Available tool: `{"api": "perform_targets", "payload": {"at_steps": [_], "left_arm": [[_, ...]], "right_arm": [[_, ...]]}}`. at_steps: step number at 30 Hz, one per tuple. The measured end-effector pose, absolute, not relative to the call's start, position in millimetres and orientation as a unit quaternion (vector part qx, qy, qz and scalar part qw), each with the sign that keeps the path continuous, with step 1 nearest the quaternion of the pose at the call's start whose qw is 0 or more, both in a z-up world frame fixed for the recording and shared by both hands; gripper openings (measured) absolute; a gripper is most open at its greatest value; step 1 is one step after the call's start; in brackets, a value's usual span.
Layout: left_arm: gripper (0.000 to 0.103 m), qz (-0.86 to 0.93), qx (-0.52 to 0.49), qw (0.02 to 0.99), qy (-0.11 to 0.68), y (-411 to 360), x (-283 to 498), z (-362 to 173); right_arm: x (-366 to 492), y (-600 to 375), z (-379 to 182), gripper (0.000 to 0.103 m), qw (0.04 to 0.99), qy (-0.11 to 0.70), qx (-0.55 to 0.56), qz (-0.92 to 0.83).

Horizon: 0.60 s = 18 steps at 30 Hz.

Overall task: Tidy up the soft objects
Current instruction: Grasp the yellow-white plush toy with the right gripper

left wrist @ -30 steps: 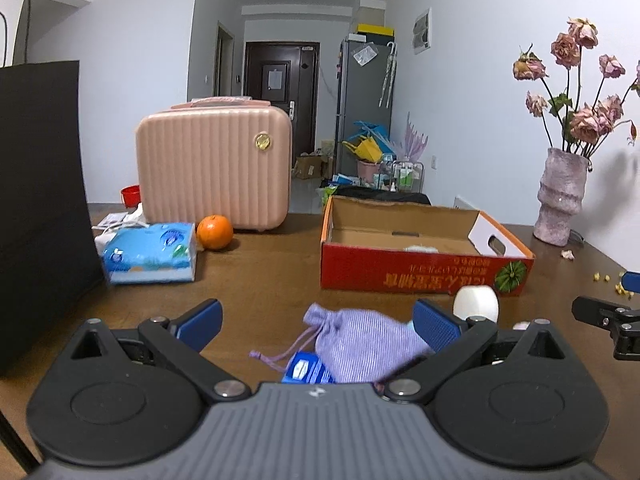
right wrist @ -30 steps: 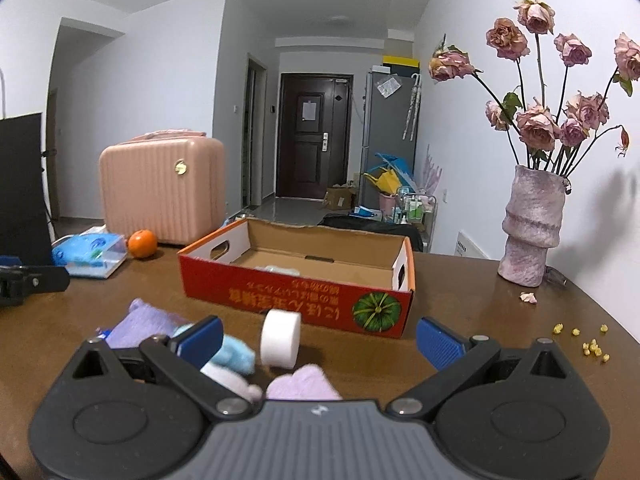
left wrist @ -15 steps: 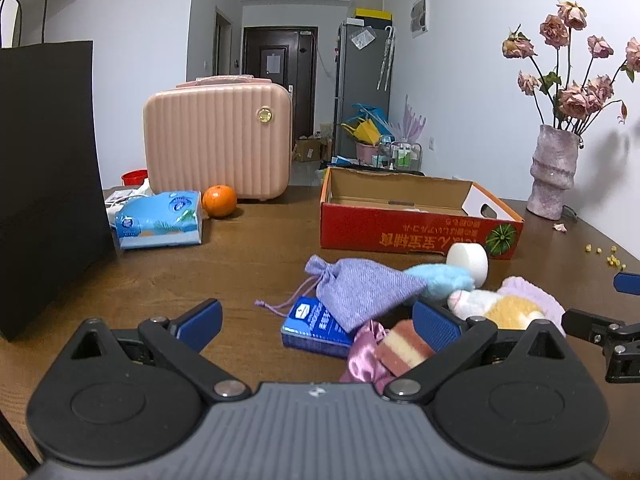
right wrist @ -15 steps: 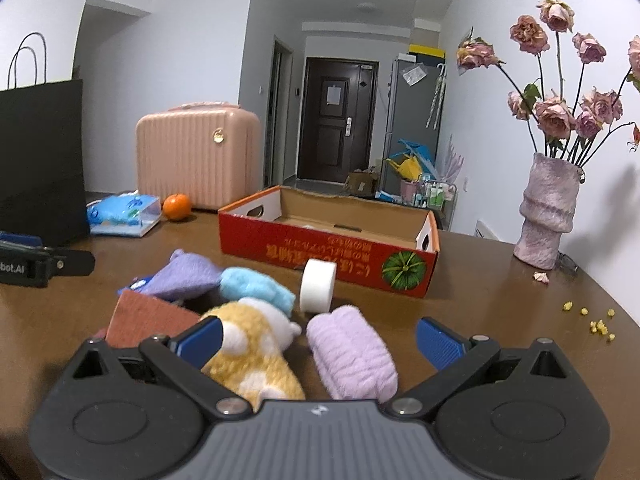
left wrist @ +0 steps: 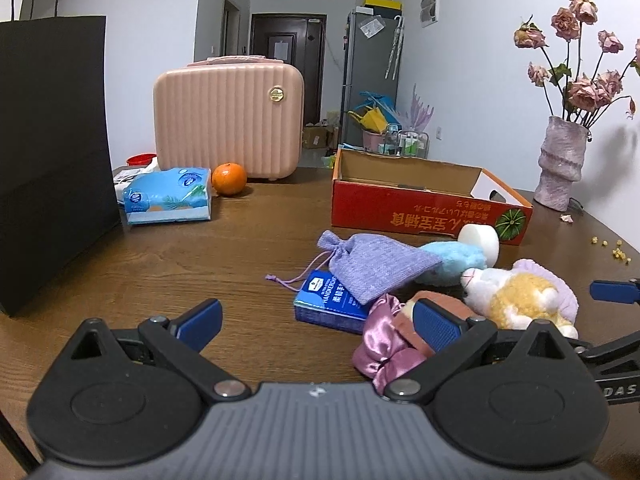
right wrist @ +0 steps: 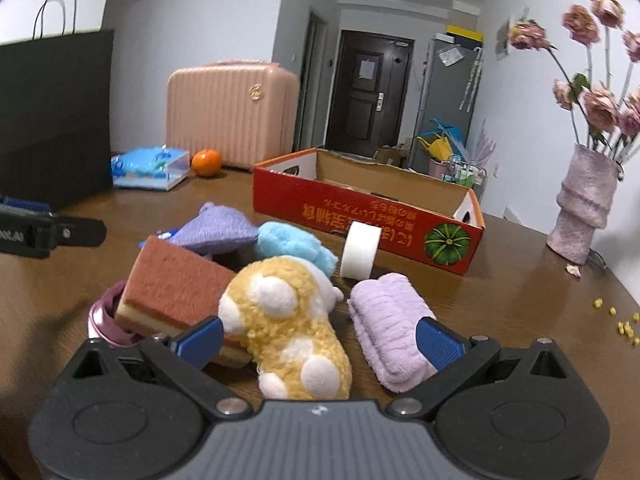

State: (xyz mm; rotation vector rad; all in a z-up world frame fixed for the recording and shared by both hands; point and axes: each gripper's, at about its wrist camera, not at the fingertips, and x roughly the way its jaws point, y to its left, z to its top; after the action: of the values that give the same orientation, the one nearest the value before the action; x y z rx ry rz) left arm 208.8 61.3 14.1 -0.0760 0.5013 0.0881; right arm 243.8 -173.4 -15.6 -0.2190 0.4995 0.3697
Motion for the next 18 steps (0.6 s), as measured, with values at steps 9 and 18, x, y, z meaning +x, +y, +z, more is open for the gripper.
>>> {"api": "perform_targets", "payload": {"at_steps": [9, 18], "left_arm": [[0.103, 0.050, -0.034, 0.967, 0.248, 64.5, 211.1, 12.0], [0.103, 0.057, -0.033, 0.963, 0.260, 62.5, 219.7, 5.2]], "right_arm": [[267.4, -151.4, -29.8, 0.082, 0.926, 0.264, -0.180, 0.202], [281.9, -150.2, -47.9, 0.047, 0.911, 0.281, -0.166, 0.250]]}}
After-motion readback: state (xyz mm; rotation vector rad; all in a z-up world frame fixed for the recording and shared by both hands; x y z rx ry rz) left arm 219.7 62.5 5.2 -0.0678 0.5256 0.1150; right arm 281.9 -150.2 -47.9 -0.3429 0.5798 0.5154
